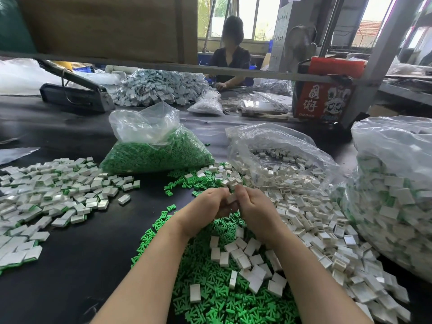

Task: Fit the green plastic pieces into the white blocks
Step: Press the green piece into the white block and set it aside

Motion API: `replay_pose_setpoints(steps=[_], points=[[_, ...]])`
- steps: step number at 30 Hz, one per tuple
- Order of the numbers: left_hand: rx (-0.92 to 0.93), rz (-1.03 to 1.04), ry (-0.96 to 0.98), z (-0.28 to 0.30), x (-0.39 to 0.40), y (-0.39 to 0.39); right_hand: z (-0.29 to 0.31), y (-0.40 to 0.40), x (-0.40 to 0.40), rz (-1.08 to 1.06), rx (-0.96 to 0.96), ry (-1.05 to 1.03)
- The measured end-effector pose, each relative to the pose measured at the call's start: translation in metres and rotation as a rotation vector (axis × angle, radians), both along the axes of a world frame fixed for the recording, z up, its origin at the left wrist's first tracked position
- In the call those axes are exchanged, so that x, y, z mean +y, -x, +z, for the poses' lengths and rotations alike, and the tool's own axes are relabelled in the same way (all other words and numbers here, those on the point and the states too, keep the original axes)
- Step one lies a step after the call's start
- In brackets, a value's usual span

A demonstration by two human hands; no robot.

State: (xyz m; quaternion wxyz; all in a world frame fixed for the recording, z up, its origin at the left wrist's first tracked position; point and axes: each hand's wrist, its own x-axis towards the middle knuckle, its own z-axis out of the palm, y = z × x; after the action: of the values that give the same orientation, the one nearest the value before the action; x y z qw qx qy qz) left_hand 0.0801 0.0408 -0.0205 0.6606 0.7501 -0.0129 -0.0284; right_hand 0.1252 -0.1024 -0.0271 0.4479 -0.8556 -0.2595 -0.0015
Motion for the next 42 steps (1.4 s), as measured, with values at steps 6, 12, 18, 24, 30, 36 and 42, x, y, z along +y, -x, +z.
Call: replay_pose_setpoints(steps=[6,12,18,24,30,36,42], points=[[0.082,-0.099,0.229,-0.001,0.008,0.0,0.002,-0.004,-0.002,-0.055,-0.053,-0.135],[0.012,-0.003,0.255,-0.003,0.013,-0.004,0.006,-0.002,-0.001,0.015,0.034,-0.305],[-0.084,0.049,0.052,0.004,0.007,-0.003,0.003,-0.003,0.001,-0.026,-0.062,-0.202],[-0.123,0.08,0.083,0.007,0.006,-0.001,0.001,-0.003,0.002,-0.045,-0.071,-0.198],[-0.081,0.024,0.088,0.007,0.008,0.0,-0.001,-0.002,0.003,-0.001,-0.081,-0.235],[-0.007,-0.13,0.047,0.003,0.007,0.006,-0.005,-0.004,0.004,0.057,-0.026,-0.235],[-0.035,-0.086,-0.022,0.004,-0.002,0.004,-0.006,-0.005,0.001,0.053,0.002,-0.176]])
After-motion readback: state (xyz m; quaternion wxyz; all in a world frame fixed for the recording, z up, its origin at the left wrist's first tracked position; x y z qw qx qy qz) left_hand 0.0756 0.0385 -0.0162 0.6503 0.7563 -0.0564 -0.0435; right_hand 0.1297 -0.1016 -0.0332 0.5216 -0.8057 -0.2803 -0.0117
